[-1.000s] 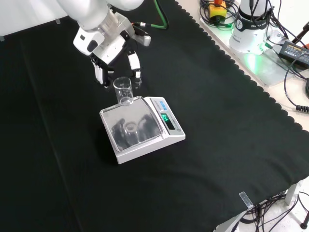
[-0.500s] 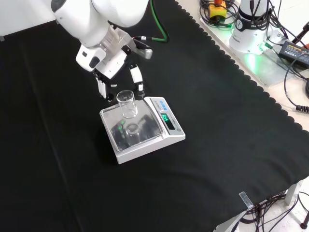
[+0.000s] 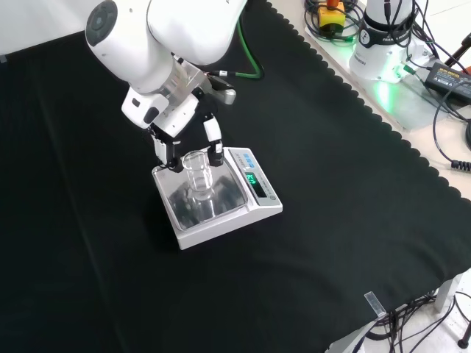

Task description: Put the beaker on the electronic balance.

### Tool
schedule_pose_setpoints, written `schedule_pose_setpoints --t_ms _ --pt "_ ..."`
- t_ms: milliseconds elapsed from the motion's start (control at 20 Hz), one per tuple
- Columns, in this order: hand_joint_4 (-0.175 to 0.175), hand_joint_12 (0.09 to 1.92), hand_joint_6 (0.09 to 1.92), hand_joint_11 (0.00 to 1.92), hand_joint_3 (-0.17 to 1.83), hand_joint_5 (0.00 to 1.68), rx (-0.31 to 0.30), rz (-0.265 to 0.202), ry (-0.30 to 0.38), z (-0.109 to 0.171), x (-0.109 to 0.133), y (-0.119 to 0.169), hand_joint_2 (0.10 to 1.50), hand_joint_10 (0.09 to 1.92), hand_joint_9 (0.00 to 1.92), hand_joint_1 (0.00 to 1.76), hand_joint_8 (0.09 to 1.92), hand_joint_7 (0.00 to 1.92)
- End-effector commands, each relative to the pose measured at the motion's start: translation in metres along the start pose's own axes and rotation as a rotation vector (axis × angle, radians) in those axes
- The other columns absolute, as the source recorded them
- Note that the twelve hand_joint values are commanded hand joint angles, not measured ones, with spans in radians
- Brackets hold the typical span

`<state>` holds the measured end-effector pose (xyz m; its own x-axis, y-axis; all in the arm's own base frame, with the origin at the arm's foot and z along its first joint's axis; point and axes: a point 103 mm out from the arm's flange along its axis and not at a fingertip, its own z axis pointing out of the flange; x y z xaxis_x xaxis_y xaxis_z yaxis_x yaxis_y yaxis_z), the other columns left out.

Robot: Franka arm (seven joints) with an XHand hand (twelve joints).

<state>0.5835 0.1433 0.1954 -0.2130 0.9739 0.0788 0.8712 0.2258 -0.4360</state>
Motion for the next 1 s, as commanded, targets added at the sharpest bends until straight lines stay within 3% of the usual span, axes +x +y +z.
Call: schedule_pose_setpoints --t_ms 50,800,1000 --pt "-0.175 0.80 0.76 1.29 0.57 1.10 0.006 0.019 -0.029 0.0061 -0.0002 0.0043 0.59 0.37 1.20 0.99 0.90 1.01" --pt "-0.174 0.82 0.77 1.27 0.58 1.08 0.029 0.039 -0.067 0.0107 0.0003 0.0075 0.59 0.38 1.17 0.98 0.91 0.99" --pt "-0.124 0.95 0.96 1.12 0.55 0.82 0.014 0.039 -0.075 0.0074 0.0010 0.0034 0.55 0.51 1.00 0.87 0.98 0.81"
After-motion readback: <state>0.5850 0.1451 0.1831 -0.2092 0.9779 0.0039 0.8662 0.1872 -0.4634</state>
